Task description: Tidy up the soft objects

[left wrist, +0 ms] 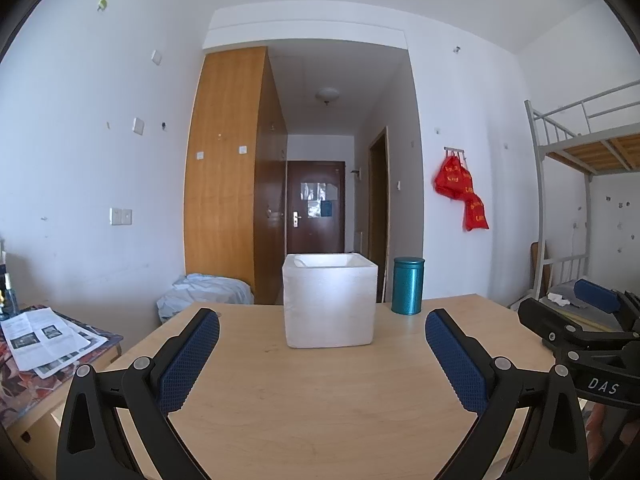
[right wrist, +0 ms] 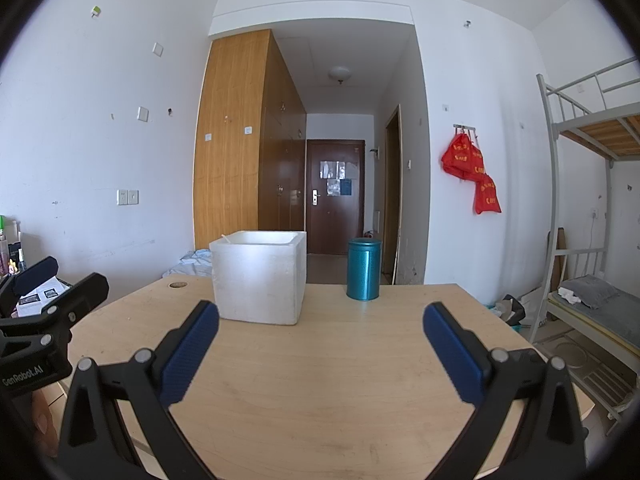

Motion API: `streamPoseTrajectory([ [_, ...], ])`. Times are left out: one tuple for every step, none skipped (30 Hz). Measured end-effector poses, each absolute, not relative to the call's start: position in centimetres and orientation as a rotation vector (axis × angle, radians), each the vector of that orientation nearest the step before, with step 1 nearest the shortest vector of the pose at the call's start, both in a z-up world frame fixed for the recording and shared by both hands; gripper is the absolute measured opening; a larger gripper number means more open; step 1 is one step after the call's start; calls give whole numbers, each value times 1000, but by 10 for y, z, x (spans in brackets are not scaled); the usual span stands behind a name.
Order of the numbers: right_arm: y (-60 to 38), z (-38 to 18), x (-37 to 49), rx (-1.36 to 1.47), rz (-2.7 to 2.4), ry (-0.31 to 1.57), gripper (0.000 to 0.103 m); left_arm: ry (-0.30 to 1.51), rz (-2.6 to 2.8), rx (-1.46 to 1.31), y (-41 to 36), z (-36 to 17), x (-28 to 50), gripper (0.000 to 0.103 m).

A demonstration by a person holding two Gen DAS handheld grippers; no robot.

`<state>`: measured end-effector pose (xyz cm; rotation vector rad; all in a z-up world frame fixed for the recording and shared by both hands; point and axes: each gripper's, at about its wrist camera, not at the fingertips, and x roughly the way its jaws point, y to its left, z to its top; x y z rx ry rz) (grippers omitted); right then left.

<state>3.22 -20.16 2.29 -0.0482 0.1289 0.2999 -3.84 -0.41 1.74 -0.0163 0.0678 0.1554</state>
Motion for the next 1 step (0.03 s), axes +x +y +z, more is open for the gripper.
streamPoseTrajectory([
  [-202,23,32,-49,299,129,103,68,155,-18,-4,18,-38,103],
])
